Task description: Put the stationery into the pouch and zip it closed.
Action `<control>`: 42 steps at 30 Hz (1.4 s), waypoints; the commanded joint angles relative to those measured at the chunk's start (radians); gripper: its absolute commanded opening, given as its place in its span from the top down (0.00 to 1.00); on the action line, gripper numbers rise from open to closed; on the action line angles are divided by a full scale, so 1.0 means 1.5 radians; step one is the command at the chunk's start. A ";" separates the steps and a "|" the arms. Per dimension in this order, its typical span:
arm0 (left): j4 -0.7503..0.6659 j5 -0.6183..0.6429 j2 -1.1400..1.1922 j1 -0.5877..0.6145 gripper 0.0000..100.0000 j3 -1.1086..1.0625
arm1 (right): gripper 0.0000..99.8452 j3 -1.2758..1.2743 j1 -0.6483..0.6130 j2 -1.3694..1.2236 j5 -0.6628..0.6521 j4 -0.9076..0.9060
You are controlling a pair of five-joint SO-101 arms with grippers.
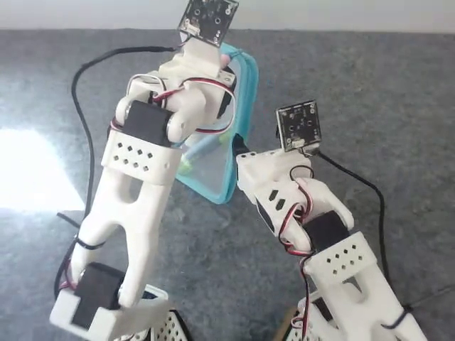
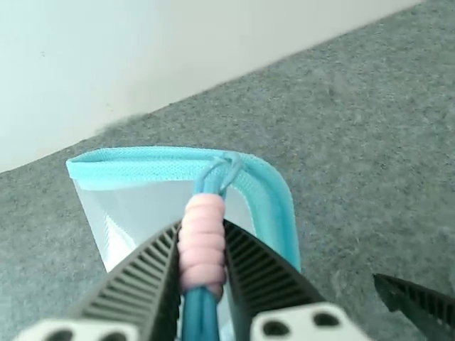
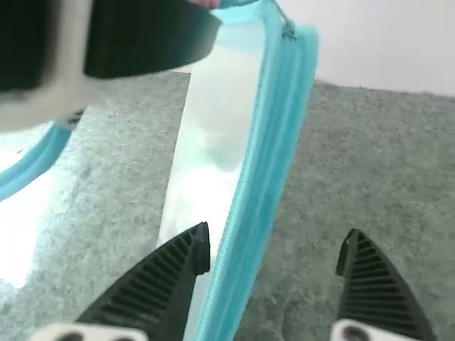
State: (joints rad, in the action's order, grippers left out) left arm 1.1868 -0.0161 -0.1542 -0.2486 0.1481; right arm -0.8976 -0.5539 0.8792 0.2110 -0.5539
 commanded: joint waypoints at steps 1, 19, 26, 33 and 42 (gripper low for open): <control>0.004 -0.010 -0.011 0.017 0.99 0.023 | 0.71 0.062 -0.007 -0.039 -0.010 0.037; 0.059 -0.111 -0.012 0.035 0.99 0.037 | 0.75 0.166 0.039 -0.269 -0.011 0.085; 0.059 -0.111 -0.012 0.031 0.99 0.037 | 0.99 0.166 0.062 -0.266 -0.012 0.086; 0.060 -0.110 -0.012 0.034 0.99 0.037 | 0.99 0.165 0.065 -0.252 -0.054 0.079; 0.122 -0.164 -0.030 0.027 0.99 0.046 | 0.80 0.157 0.060 -0.221 -0.030 0.057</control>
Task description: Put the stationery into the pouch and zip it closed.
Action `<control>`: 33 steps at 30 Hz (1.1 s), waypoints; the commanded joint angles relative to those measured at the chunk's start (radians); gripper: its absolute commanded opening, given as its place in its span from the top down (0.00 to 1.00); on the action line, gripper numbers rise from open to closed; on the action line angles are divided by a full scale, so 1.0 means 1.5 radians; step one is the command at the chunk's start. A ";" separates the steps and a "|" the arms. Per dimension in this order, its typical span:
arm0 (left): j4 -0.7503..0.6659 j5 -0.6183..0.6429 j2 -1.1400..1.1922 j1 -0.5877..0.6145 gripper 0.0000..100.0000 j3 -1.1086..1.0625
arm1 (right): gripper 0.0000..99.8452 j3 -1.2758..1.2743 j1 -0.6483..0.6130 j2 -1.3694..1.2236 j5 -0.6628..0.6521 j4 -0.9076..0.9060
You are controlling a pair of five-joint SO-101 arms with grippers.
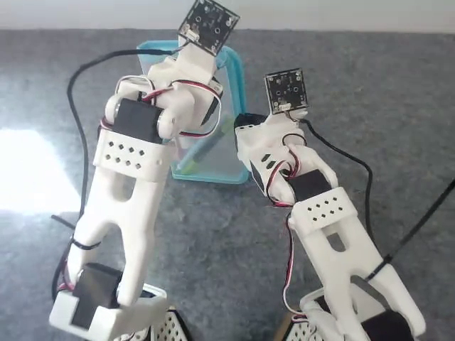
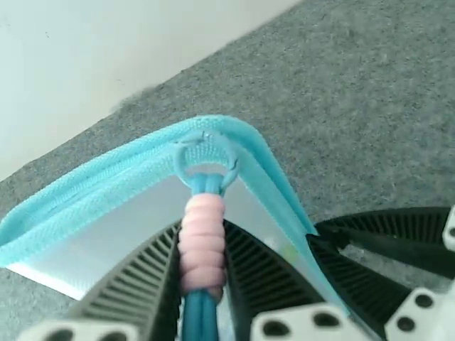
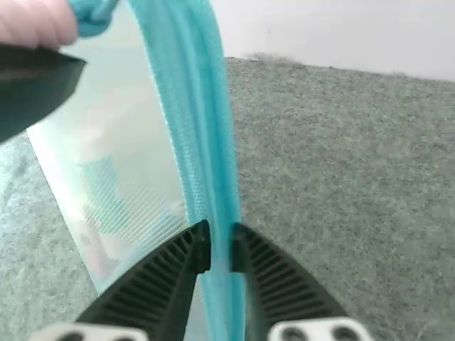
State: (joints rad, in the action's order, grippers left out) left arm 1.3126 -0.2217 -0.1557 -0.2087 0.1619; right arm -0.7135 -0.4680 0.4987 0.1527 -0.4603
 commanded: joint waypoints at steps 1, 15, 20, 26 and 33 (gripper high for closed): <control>0.055 -0.033 -0.041 -0.009 0.99 0.036 | 0.75 0.032 0.003 0.032 0.007 -0.008; 0.202 -0.089 -0.190 -0.041 0.99 0.032 | 0.67 0.024 -0.040 0.077 0.003 -0.150; 0.238 -0.091 -0.191 -0.040 0.99 0.032 | 0.67 0.024 -0.040 0.154 0.003 -0.213; 0.274 -0.092 -0.191 -0.039 0.99 0.032 | 0.66 0.023 -0.027 0.234 -0.012 -0.328; 0.295 -0.088 -0.191 -0.036 0.99 0.032 | 0.66 -0.045 -0.022 0.248 -0.191 -0.312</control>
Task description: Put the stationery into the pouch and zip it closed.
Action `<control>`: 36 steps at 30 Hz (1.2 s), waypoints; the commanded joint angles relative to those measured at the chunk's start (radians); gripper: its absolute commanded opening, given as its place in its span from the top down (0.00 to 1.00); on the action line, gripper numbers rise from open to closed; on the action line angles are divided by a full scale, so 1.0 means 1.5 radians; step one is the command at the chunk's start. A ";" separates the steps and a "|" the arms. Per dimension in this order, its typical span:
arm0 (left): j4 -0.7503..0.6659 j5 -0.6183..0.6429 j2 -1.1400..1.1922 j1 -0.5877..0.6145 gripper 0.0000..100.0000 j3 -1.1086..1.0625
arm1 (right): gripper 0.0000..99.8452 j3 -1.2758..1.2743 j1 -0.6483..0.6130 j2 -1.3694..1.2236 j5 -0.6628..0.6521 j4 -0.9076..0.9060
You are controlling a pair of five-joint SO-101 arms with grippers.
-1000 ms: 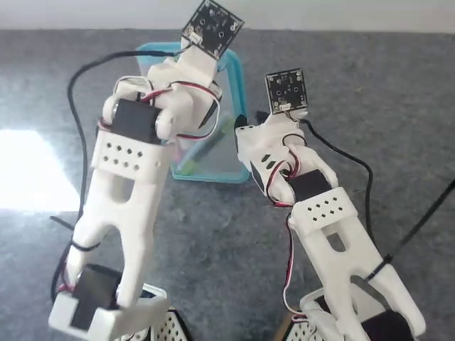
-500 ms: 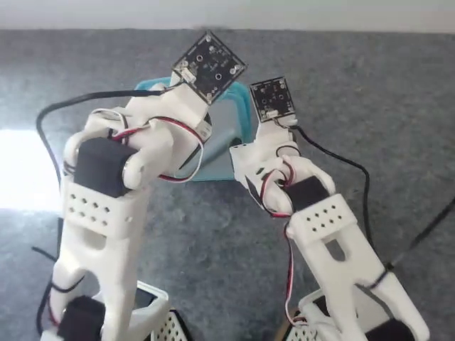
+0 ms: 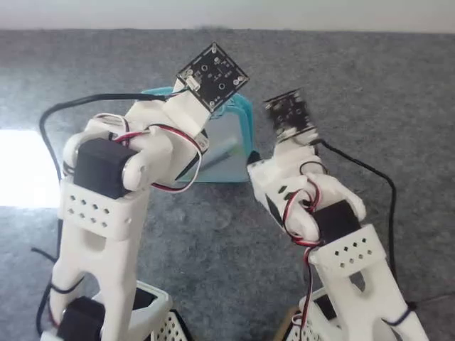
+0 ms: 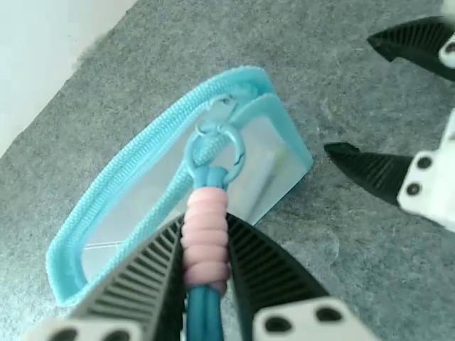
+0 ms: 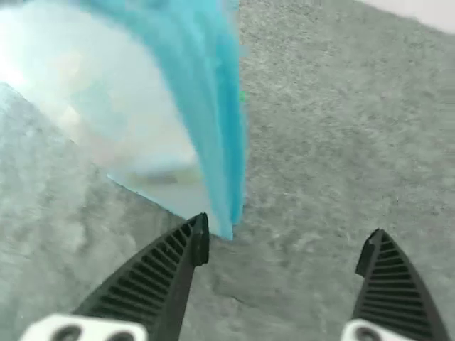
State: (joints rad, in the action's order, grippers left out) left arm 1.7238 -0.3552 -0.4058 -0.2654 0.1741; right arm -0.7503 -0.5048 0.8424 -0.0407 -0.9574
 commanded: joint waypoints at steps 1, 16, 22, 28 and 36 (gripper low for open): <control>0.020 0.001 -0.025 0.007 0.99 0.024 | 0.64 -0.041 -0.006 0.019 -0.090 0.037; 0.020 -0.049 -0.025 0.042 0.99 -0.020 | 0.60 -0.091 -0.012 0.019 -0.179 0.117; 0.021 -0.104 -0.026 0.043 0.99 -0.030 | 0.60 -0.099 0.037 0.019 -0.166 0.118; 0.020 -0.152 -0.074 0.034 0.99 -0.154 | 0.60 -0.124 0.020 0.019 -0.170 0.114; -0.043 -0.100 -0.216 0.015 0.99 -0.336 | 0.60 -0.125 -0.030 0.019 -0.170 0.097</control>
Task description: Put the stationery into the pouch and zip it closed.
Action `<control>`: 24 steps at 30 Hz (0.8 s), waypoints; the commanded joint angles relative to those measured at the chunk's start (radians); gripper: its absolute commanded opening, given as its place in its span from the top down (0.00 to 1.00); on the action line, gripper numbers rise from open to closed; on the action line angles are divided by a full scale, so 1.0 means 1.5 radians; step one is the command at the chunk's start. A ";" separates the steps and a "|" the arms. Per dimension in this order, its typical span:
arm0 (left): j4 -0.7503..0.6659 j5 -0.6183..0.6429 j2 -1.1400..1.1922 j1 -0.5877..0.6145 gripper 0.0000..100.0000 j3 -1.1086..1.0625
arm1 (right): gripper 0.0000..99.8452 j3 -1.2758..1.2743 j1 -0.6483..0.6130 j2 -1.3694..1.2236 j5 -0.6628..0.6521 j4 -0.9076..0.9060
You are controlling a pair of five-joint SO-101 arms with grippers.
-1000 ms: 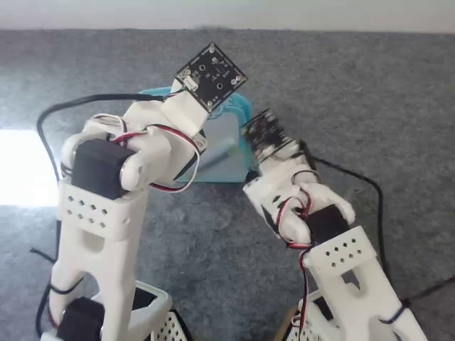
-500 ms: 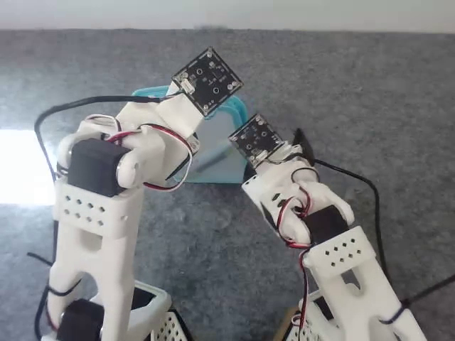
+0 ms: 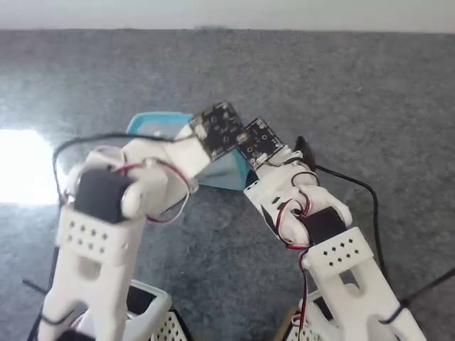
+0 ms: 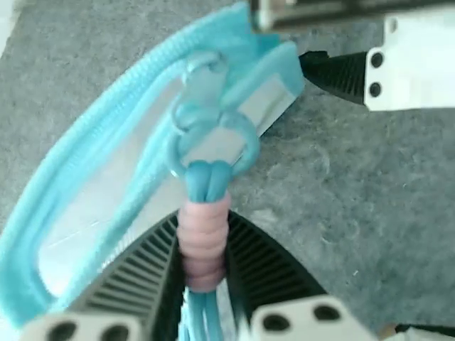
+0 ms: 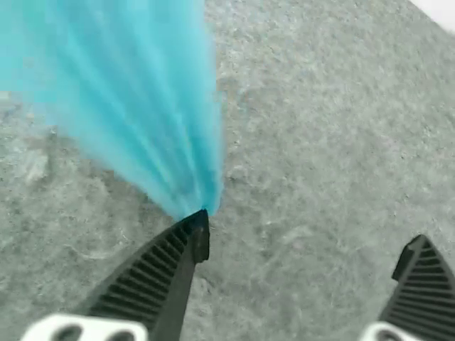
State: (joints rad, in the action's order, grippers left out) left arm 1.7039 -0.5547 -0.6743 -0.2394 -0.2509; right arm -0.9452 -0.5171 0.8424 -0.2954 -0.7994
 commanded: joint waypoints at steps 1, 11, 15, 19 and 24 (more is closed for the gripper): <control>-0.039 0.041 -0.050 -0.003 0.99 -0.078 | 0.60 0.006 -0.034 0.019 0.000 -0.021; -0.106 0.084 -0.146 -0.009 0.99 -0.187 | 0.60 0.005 -0.093 0.061 0.002 -0.117; -0.108 0.099 -0.146 -0.009 0.99 -0.190 | 0.60 0.005 -0.127 0.171 0.028 -0.199; -0.125 0.115 -0.146 -0.010 0.99 -0.191 | 0.60 -0.005 -0.170 0.283 0.104 -0.222; -0.127 0.116 -0.146 -0.010 0.99 -0.191 | 0.60 -0.060 -0.170 0.308 0.117 -0.116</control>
State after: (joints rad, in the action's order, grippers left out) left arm 1.5367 -0.3982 -0.8830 -0.2516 -0.5363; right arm -1.0219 -0.7595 1.2873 -0.1389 -1.0679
